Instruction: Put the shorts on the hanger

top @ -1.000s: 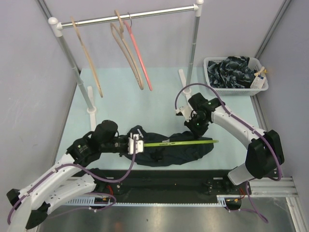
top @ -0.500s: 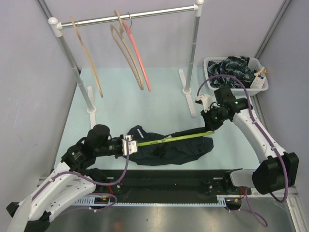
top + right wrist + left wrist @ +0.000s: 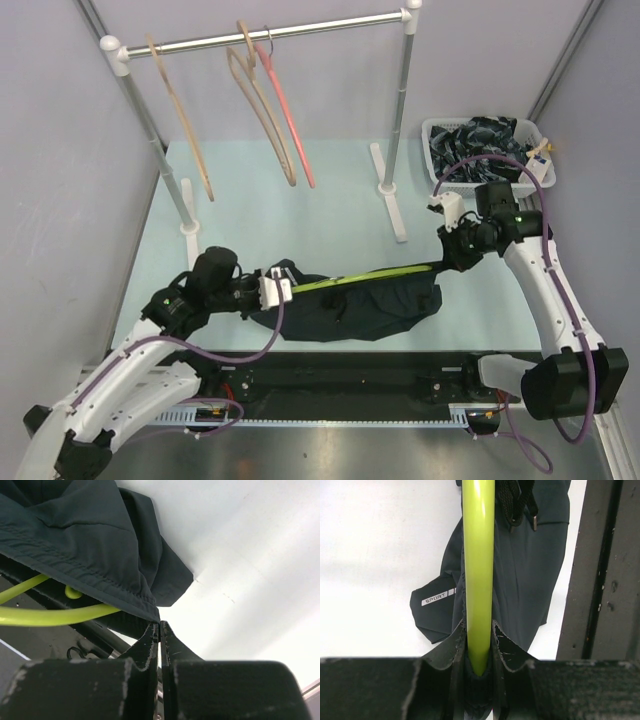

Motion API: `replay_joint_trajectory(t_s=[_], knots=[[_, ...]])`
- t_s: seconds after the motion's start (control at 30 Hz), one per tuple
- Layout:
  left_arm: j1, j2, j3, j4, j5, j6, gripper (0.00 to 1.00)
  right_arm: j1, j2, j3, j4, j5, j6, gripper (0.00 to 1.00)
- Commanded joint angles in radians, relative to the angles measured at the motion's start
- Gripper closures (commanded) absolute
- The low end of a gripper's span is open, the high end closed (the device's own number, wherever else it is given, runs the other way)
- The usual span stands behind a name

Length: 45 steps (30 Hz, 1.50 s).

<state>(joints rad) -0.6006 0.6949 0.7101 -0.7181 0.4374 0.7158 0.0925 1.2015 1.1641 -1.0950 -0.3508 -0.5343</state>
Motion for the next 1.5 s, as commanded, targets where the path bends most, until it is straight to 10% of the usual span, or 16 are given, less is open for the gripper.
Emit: replay_joint_trajectory(t_s=[0.0, 0.3, 0.5, 0.7, 1.13, 1.47], knots=[[0.038, 0.044, 0.017, -0.144, -0.121, 0.074, 1.00, -0.054, -0.042, 0.005, 0.026, 0.207, -0.095, 1.00], [0.036, 0.227, 0.173, -0.078, 0.000, 0.028, 1.00, 0.136, -0.074, 0.088, 0.018, 0.107, -0.076, 0.96], [0.035, 0.238, 0.201, -0.086, 0.069, 0.034, 1.00, 0.185, -0.092, 0.143, 0.004, 0.032, -0.108, 0.34], [0.035, 0.190, 0.186, -0.124, 0.106, 0.070, 1.00, 0.174, -0.174, 0.163, 0.006, -0.154, -0.278, 0.16], [0.035, 0.129, 0.221, -0.188, 0.271, 0.141, 1.00, 0.365, -0.198, 0.144, 0.058, -0.482, -0.297, 0.17], [0.035, 0.088, 0.207, -0.227, 0.343, 0.172, 1.00, 0.518, -0.298, 0.014, 0.085, -0.442, -0.222, 0.16]])
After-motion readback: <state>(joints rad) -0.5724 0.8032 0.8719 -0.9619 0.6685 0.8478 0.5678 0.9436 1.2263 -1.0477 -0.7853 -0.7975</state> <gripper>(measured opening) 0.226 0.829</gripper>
